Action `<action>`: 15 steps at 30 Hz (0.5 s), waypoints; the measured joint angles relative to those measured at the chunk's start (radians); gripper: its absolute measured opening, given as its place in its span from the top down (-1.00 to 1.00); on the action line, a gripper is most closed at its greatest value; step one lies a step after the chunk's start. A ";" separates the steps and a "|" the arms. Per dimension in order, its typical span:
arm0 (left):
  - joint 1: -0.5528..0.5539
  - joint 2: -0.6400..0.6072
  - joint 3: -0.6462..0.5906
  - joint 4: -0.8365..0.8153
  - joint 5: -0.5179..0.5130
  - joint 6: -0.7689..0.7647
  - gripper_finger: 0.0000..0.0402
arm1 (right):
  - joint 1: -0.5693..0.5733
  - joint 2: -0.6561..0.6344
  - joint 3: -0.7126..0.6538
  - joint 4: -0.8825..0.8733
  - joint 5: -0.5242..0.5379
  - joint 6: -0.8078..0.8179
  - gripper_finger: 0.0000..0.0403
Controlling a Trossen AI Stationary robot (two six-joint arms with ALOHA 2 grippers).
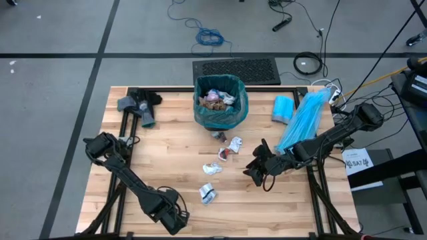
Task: Place trash/remove bag and relplace
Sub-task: Put the white paper into the trash bin
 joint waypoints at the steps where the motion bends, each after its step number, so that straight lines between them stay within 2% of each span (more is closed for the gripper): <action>1: 0.003 -0.008 0.000 -0.018 0.007 0.012 0.98 | 0.000 0.000 0.000 0.000 0.000 0.000 0.23; 6: 0.025 -0.111 0.000 -0.138 -0.032 0.053 0.99 | 0.000 0.000 0.000 0.000 0.002 -0.012 0.23; 15: 0.137 -0.408 0.000 -0.370 -0.296 0.188 0.99 | -0.001 0.000 0.000 -0.002 0.007 -0.013 0.23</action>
